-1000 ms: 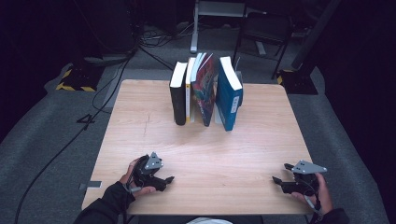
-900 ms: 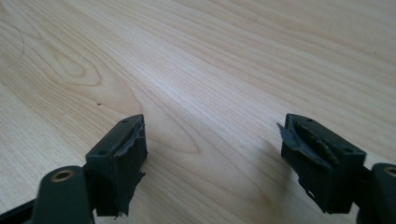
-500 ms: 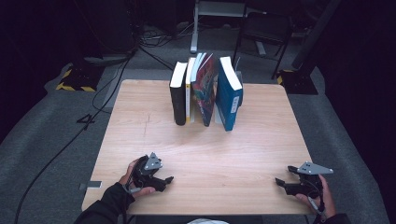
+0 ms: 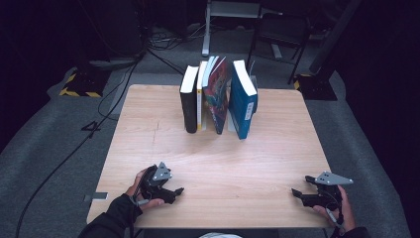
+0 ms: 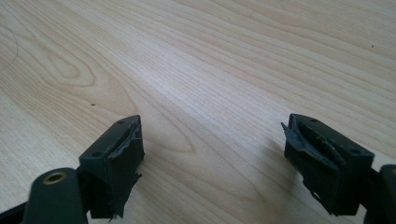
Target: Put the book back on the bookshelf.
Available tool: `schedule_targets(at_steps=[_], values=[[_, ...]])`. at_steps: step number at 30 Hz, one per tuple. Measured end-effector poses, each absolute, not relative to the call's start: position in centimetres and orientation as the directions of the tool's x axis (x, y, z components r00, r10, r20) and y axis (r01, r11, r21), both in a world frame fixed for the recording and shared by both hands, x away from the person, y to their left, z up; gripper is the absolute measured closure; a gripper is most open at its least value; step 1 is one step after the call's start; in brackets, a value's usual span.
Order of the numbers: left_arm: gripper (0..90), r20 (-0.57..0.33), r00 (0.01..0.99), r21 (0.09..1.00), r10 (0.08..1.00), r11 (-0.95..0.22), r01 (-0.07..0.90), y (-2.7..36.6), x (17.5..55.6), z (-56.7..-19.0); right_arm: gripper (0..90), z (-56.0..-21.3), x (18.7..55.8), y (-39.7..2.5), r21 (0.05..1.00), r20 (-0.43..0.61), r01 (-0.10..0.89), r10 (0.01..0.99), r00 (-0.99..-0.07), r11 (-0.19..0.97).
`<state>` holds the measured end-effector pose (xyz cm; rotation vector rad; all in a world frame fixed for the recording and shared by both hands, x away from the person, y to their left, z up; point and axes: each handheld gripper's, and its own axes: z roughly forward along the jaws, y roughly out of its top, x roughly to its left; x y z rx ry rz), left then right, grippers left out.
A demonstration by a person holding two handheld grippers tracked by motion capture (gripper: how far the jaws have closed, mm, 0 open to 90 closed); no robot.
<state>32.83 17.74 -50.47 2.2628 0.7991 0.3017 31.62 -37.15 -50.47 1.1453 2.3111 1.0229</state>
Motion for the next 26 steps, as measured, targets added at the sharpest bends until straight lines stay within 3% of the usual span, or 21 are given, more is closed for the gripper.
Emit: schedule_targets(at_steps=[26], values=[[14.7, -0.018, 0.801, 0.690, 0.599, -0.573, 0.443, 17.50, 33.62, -50.47, 16.8, -50.49, 31.54, -37.18, 0.739, -0.009, 0.544, 0.814, -0.581, 0.397]])
